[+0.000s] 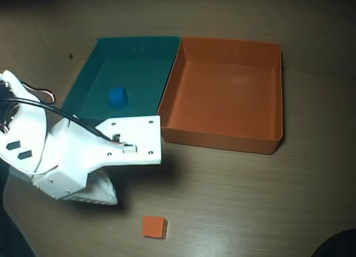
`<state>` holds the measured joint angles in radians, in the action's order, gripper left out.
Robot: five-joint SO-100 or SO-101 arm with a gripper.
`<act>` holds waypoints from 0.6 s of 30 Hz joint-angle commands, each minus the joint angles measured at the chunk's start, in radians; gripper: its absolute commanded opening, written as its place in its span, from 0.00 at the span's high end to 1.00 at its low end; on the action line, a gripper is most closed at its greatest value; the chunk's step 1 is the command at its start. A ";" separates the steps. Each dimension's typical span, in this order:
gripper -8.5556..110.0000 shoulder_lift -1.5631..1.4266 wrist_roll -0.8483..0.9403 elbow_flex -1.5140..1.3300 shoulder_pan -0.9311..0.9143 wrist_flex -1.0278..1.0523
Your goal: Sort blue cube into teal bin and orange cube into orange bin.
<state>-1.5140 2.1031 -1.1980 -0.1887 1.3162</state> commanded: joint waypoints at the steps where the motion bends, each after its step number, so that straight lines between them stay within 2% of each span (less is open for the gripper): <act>1: 0.98 0.011 -0.005 0.067 -0.032 -0.009; 6: 0.95 0.048 -0.006 0.067 -0.041 -0.011; 10: 0.84 0.061 -0.020 0.064 -0.063 -0.057; 15: 0.71 0.123 -0.144 0.066 -0.071 -0.189; 18: 0.67 0.161 -0.224 0.066 -0.077 -0.276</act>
<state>-1.3484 1.9328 -1.1950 -0.2516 1.0907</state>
